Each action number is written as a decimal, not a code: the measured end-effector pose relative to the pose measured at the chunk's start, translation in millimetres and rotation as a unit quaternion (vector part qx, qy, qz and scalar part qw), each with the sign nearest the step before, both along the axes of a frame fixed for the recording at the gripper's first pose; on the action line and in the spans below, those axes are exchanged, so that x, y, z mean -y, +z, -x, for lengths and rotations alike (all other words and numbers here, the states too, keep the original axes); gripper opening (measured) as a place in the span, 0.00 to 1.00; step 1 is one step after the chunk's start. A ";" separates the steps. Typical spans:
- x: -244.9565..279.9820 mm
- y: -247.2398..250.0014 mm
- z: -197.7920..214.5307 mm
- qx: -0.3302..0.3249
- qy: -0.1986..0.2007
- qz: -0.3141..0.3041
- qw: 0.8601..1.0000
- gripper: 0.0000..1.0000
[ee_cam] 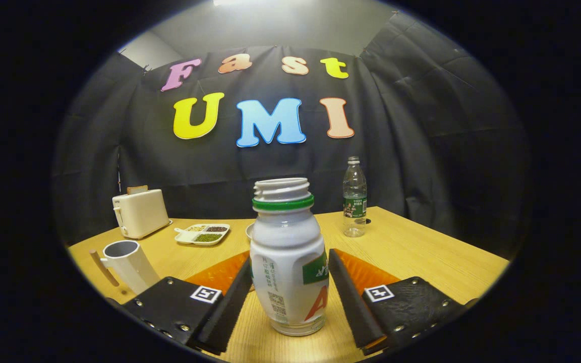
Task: Take the bottle from table, then pour the juice into the cup, finally place the bottle on the coaster
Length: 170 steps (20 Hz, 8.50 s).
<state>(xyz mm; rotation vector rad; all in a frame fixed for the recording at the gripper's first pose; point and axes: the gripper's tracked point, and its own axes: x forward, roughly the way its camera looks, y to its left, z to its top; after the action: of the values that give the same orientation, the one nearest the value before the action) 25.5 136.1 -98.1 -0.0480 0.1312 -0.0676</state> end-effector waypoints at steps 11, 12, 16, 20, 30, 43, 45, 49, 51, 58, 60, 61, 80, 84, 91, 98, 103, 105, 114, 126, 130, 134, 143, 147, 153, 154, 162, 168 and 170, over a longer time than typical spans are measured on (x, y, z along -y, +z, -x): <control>-36.2 28.2 -7.5 -0.015 0.051 0.110 0.992 0.71; -46.0 29.3 -8.2 -0.017 0.066 0.129 0.989 0.71; -76.8 28.6 -10.9 -0.031 0.106 0.211 0.971 0.71; -100.4 32.3 -12.8 -0.017 0.121 0.290 0.949 0.71; -125.7 14.3 -18.2 -0.038 0.159 0.423 0.891 0.71; -138.7 9.0 -20.4 -0.038 0.177 0.534 0.826 0.71; -140.7 10.0 -20.9 -0.037 0.177 0.550 0.815 0.71; -142.6 10.8 -24.4 -0.038 0.176 0.574 0.799 0.71; -142.7 13.0 -25.6 -0.037 0.174 0.584 0.792 0.71; -145.0 16.1 -26.4 -0.032 0.174 0.633 0.754 0.71; -147.7 17.9 -26.0 -0.028 0.174 0.644 0.744 0.71; -149.6 18.7 -25.5 -0.026 0.174 0.649 0.740 0.71; -161.9 31.8 -27.7 0.007 0.160 0.746 0.647 0.71; -160.8 31.7 -28.9 0.005 0.157 0.756 0.635 0.71; -160.6 35.0 -30.8 0.009 0.152 0.767 0.623 0.71; -160.8 40.0 -32.8 0.012 0.147 0.774 0.616 0.71; -162.3 44.1 -33.2 0.016 0.145 0.783 0.605 0.71; -162.1 42.4 -33.4 0.016 0.146 0.784 0.604 0.71; -163.2 42.8 -33.6 0.016 0.146 0.792 0.593 0.71; -164.8 40.9 -34.0 0.015 0.147 0.800 0.581 0.71; -166.1 41.6 -33.1 0.016 0.146 0.807 0.572 0.71; -167.4 41.8 -33.4 0.017 0.145 0.814 0.562 0.71; -176.3 41.7 -30.5 0.020 0.149 0.828 0.540 0.71; -177.2 45.3 -32.1 0.020 0.147 0.832 0.535 0.71; -181.3 42.5 -33.0 0.019 0.148 0.839 0.524 0.71; -182.0 42.8 -32.5 0.020 0.146 0.842 0.520 0.71; -186.3 42.2 -32.6 0.028 0.145 0.851 0.503 0.71; -191.6 49.2 -29.3 0.039 0.136 0.862 0.487 0.71; -191.6 50.9 -30.2 0.040 0.133 0.866 0.481 0.71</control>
<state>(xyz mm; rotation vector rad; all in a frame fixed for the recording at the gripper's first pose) 55.7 327.8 -47.2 -2.1653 -0.0996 0.1433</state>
